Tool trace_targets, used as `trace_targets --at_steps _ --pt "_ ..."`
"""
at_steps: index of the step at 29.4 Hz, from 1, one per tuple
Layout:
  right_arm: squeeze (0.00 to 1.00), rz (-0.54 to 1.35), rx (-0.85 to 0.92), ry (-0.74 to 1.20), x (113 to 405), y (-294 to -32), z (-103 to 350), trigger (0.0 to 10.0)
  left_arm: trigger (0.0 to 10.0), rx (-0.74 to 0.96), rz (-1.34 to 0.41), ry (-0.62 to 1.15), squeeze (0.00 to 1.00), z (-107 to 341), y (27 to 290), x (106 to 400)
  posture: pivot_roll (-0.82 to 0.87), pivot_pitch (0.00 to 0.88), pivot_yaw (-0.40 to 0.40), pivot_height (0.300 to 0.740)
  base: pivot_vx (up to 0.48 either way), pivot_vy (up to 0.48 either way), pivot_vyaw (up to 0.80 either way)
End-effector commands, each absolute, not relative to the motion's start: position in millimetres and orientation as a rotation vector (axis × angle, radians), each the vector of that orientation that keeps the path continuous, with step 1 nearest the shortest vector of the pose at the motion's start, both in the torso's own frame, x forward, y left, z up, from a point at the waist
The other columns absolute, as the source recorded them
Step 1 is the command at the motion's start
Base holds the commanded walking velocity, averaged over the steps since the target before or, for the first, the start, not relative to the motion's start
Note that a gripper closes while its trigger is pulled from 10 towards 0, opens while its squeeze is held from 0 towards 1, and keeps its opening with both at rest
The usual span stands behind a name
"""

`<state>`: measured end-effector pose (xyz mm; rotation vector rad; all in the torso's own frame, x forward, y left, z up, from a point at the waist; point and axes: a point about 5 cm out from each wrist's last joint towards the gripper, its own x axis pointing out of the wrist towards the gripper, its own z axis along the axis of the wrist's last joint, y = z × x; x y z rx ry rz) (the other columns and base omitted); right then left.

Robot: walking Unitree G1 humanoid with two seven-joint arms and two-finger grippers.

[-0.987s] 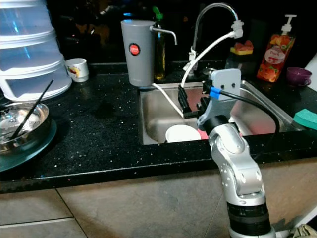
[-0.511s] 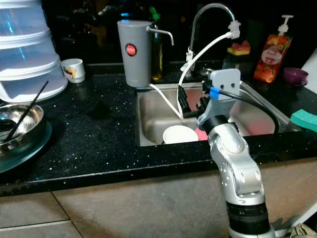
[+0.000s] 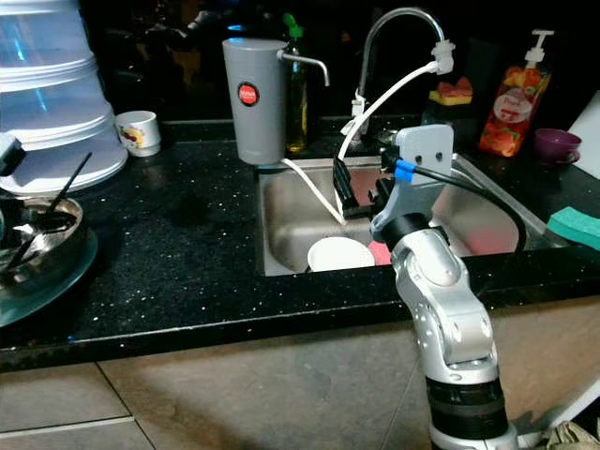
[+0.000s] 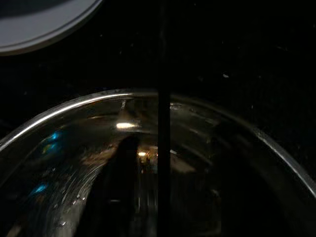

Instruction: Kitchen organization

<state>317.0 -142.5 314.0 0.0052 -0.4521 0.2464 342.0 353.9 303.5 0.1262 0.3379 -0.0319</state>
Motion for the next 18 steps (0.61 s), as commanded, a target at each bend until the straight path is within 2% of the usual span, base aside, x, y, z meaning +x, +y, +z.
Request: trace_targets --at_steps 1,11,13,15,16,18 --pt "0.0 0.233 -0.006 -0.46 315 -144 314 10.0 0.0 0.12 -0.029 0.352 0.0 298 352 345 0.18 0.112 -0.008 0.74 0.0 0.0 0.0" --pt "0.0 0.228 -0.009 -0.462 315 -145 315 10.0 0.0 0.134 0.039 0.325 0.0 302 361 343 0.17 0.108 -0.012 0.74 0.0 0.0 0.0" --pt "0.0 0.229 -0.011 -0.465 314 -146 316 10.0 0.0 0.218 0.101 0.222 0.0 325 363 342 0.17 0.108 -0.012 0.74 0.0 0.0 0.0" --pt "0.0 0.229 -0.011 -0.465 314 -146 316 10.0 0.0 0.218 0.101 0.222 0.0 325 363 342 0.17 0.108 -0.012 0.74 0.0 0.0 0.0" --pt "0.0 0.227 -0.012 -0.466 314 -146 317 10.0 10.0 0.271 0.139 0.115 0.0 351 362 340 0.16 0.108 -0.012 0.74 0.0 0.0 0.0" --pt "0.0 0.225 -0.012 -0.469 313 -147 317 10.0 10.0 0.319 0.135 -0.099 0.0 402 348 331 0.16 0.104 -0.016 0.74 0.0 0.0 0.0"
